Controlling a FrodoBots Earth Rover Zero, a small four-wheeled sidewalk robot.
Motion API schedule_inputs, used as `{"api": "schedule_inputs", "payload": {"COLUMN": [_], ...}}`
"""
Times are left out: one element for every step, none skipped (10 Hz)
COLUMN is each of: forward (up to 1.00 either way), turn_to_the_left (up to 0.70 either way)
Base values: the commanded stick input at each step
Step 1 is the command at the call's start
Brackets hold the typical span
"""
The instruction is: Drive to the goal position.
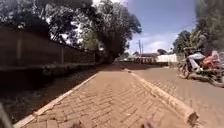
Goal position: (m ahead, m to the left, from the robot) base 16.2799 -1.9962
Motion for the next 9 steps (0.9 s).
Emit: {"api": "schedule_inputs", "payload": {"forward": [0.7, 0.7, 0.7, 0.7, 0.7, 0.7, 0.7, 0.7, 0.7], "turn_to_the_left": [0.0, 0.0, 0.0, -0.14, -0.33, -0.34, -0.26, -0.03, 0.0]}}
